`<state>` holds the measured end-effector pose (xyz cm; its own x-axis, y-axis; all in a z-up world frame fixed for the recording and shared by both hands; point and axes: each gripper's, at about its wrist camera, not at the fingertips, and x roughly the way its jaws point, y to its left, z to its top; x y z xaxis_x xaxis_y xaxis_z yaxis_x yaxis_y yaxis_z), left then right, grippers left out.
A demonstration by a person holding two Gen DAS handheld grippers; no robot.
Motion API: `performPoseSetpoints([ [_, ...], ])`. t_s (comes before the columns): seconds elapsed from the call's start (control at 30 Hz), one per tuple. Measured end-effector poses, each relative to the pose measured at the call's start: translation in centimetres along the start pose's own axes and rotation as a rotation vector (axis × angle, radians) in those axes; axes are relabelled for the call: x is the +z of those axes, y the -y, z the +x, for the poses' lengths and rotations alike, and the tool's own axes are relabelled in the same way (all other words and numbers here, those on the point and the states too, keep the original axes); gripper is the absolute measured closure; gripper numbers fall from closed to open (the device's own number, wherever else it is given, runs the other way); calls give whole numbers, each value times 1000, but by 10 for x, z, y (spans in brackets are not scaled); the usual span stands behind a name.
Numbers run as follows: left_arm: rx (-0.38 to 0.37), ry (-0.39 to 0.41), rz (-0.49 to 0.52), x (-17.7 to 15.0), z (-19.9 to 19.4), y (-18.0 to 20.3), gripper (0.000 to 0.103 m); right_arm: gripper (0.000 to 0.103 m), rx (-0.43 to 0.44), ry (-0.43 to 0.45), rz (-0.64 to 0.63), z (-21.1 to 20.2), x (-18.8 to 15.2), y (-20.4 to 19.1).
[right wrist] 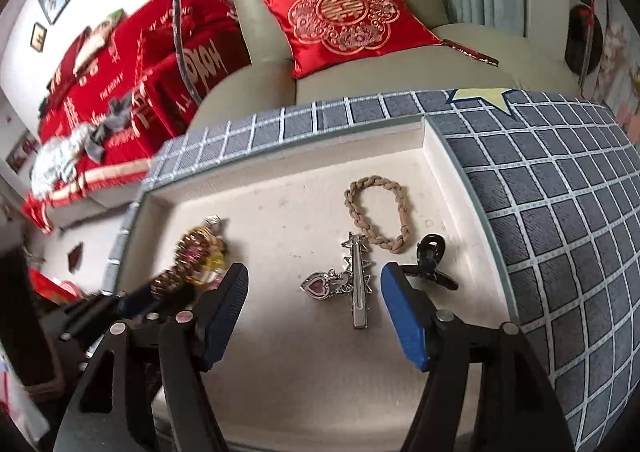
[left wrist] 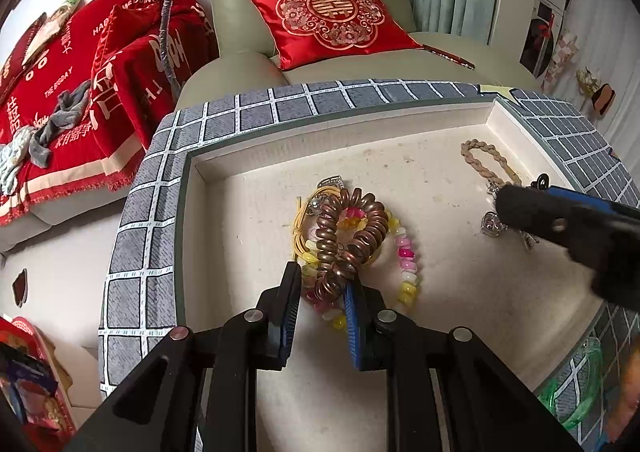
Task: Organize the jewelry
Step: 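Open the left tool releasing the hair tie while the right tool releases the heart pendant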
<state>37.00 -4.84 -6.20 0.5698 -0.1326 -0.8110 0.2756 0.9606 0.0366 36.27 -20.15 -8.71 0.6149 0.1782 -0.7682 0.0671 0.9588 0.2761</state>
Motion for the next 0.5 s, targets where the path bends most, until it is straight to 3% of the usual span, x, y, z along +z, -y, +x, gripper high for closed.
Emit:
performPoseSetpoints([
  [0.33, 16, 29, 6, 2, -7, 3, 66, 28, 36, 26, 52, -29, -11, 8],
  [0.43, 48, 68, 6, 1, -13, 4, 20, 28, 34, 22, 66, -35, -17, 14],
  [0.5, 63, 102, 10, 1, -18, 3, 20, 28, 32, 27, 73, -41, -22, 18],
])
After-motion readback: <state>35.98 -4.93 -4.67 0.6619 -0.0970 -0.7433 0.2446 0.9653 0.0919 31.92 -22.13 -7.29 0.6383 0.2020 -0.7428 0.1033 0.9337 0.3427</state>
